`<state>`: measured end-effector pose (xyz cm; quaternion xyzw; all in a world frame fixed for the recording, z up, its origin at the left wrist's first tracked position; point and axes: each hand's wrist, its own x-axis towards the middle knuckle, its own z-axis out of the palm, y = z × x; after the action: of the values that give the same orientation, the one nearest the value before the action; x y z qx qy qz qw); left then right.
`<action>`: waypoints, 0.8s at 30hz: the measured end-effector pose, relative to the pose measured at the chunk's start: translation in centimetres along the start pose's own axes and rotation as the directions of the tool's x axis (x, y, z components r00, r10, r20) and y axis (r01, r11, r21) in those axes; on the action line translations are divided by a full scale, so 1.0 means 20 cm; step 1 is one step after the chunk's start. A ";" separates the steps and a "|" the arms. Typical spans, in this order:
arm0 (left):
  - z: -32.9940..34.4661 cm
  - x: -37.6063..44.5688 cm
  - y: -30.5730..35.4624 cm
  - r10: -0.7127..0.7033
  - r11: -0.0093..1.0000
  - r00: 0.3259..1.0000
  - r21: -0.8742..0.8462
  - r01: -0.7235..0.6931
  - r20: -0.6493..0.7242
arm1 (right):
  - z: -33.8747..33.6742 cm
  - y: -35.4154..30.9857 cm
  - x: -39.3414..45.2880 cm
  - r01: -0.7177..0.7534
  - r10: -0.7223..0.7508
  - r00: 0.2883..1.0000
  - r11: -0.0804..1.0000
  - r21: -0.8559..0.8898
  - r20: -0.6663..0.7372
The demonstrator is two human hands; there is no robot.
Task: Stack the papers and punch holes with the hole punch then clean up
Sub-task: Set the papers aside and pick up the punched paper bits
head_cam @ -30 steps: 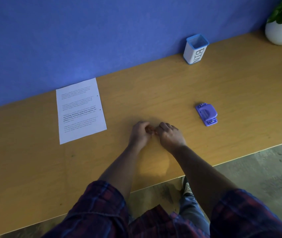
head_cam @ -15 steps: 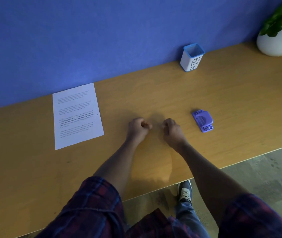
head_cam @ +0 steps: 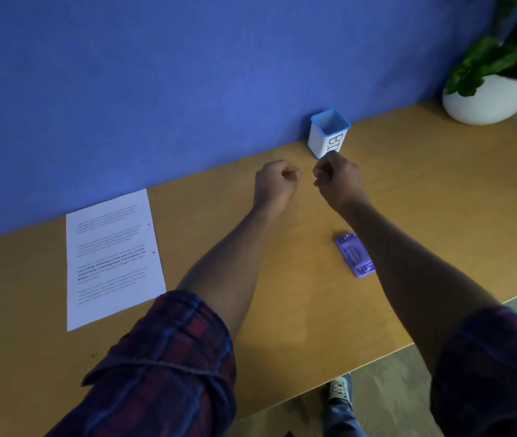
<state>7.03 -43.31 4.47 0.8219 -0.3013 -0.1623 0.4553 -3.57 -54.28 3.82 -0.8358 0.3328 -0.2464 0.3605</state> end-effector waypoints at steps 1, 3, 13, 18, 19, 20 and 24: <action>0.02 0.05 0.04 0.012 0.999 1.000 0.037 -0.013 0.016 | -0.03 0.01 0.06 0.007 -0.007 1.000 0.999 -0.040 0.010; 0.06 0.14 0.12 0.041 0.990 0.998 0.135 -0.045 0.039 | -0.10 0.03 0.18 0.007 -0.007 1.000 0.995 -0.100 0.002; 0.32 0.41 0.19 0.287 0.737 0.935 0.575 -0.355 0.210 | -0.19 0.15 0.59 -0.007 -0.030 0.992 0.955 -0.297 -0.120; 0.37 0.47 0.14 0.293 0.674 0.918 0.622 -0.398 0.269 | -0.14 0.16 0.67 -0.014 -0.028 0.990 0.953 -0.304 -0.135; 0.38 0.47 0.13 0.289 0.655 0.912 0.634 -0.410 0.291 | -0.13 0.15 0.67 -0.011 -0.031 0.992 0.946 -0.324 -0.123; 0.38 0.47 0.12 0.281 0.641 0.907 0.642 -0.421 0.313 | -0.12 0.15 0.68 -0.003 -0.037 0.994 0.931 -0.365 -0.102; 0.39 0.45 0.10 0.249 0.648 0.908 0.639 -0.414 0.336 | -0.10 0.13 0.68 0.102 -0.097 0.994 0.778 -0.620 0.042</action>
<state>9.01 -54.90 2.06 0.8391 -0.5338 -0.0390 0.0971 3.05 -66.56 5.34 -0.9252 0.3494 -0.1387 0.0529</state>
